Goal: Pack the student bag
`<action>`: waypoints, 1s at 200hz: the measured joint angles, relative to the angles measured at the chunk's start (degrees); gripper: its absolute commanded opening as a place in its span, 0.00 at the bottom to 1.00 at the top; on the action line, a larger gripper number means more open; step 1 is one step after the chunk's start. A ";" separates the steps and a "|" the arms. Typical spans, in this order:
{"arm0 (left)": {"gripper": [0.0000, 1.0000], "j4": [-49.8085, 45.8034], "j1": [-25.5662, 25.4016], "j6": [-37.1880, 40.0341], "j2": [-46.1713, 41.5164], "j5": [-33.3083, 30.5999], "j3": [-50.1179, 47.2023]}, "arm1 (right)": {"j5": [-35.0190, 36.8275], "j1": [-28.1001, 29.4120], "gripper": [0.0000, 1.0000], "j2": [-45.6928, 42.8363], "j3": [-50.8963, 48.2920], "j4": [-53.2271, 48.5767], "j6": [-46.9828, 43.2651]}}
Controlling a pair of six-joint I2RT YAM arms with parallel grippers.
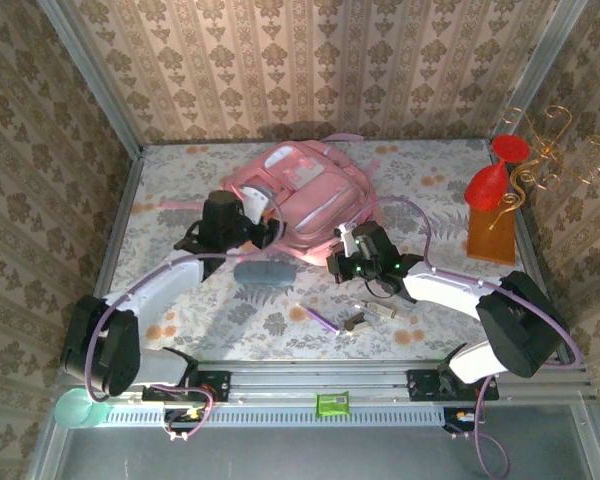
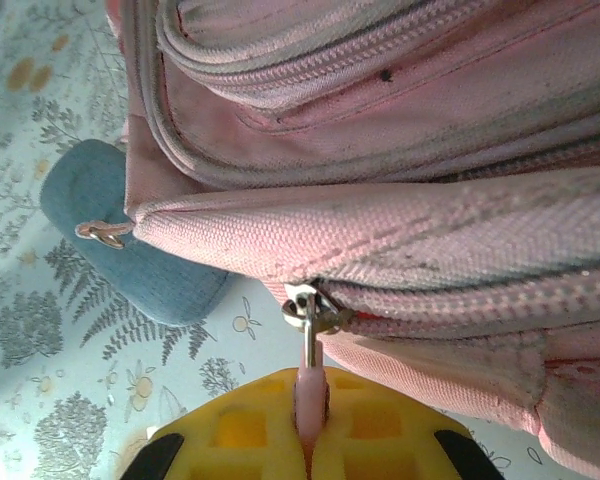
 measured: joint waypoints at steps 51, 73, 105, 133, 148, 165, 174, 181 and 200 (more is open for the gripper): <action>0.55 -3.02 -7.93 18.21 5.31 5.11 1.70 | -6.14 -2.95 0.00 -0.26 0.15 -0.46 1.68; 0.54 -5.44 -9.25 22.08 9.16 5.51 4.24 | -7.06 -3.26 0.00 -0.31 0.79 -1.25 1.90; 0.48 -7.26 -10.45 25.35 11.87 5.64 6.36 | -7.61 -3.34 0.00 -0.74 0.87 -1.66 2.62; 0.35 -7.48 -11.04 25.81 14.99 4.11 8.92 | -7.93 -3.54 0.00 -2.08 0.85 -1.68 3.02; 0.23 -7.39 -11.04 25.86 15.98 3.89 9.68 | -7.96 -3.87 0.00 -2.25 0.85 -1.70 3.02; 0.09 -6.86 -11.04 25.92 16.44 3.65 9.79 | -7.93 -4.13 0.00 -2.29 0.83 -1.95 2.97; 0.03 -6.67 -10.97 25.75 16.44 3.65 9.79 | -7.65 -4.17 0.00 -2.49 0.83 -2.67 2.82; 0.00 -6.64 -10.97 25.83 16.41 3.85 9.79 | -7.21 -4.28 0.00 -2.82 0.81 -3.39 2.54; 0.00 -6.34 -10.88 26.14 16.31 4.50 9.62 | -5.11 -4.66 0.00 -3.96 0.81 -5.70 1.11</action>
